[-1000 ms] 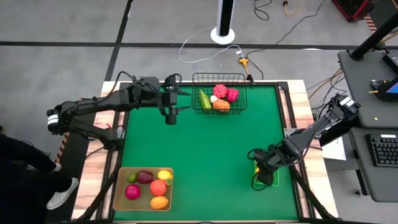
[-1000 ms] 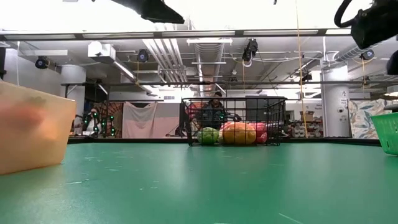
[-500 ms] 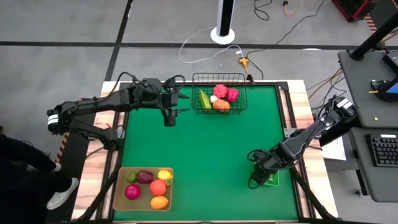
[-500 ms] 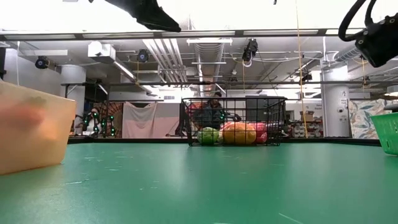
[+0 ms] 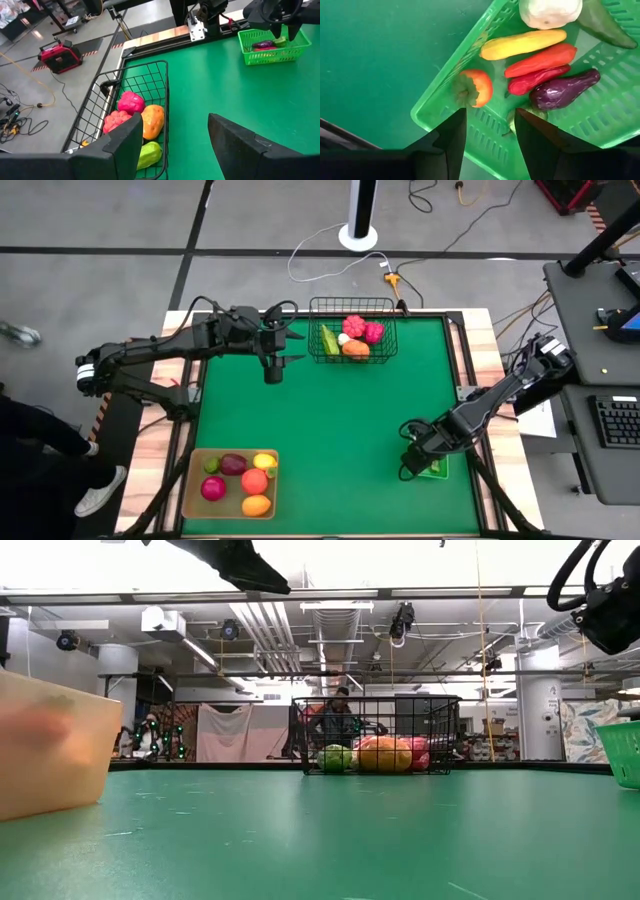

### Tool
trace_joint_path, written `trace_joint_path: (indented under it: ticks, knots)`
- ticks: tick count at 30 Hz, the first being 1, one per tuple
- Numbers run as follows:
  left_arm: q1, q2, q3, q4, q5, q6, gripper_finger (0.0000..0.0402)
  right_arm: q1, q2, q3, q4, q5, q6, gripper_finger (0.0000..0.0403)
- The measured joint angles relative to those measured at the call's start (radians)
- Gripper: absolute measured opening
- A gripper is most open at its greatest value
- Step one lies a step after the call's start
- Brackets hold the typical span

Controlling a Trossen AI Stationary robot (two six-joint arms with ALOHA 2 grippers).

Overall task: Sort produce into baskets
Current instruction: Move the strawberry into the orange bin

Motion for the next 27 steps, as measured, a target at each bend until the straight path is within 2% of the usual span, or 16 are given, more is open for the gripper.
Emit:
trace_joint_path:
  ticks: [27]
  knots:
    - [0.000, 0.000, 0.000, 0.005, -0.001, -0.002, 0.0206, 0.000, 0.105, -0.002, 0.079, -0.008, -0.076, 0.0136]
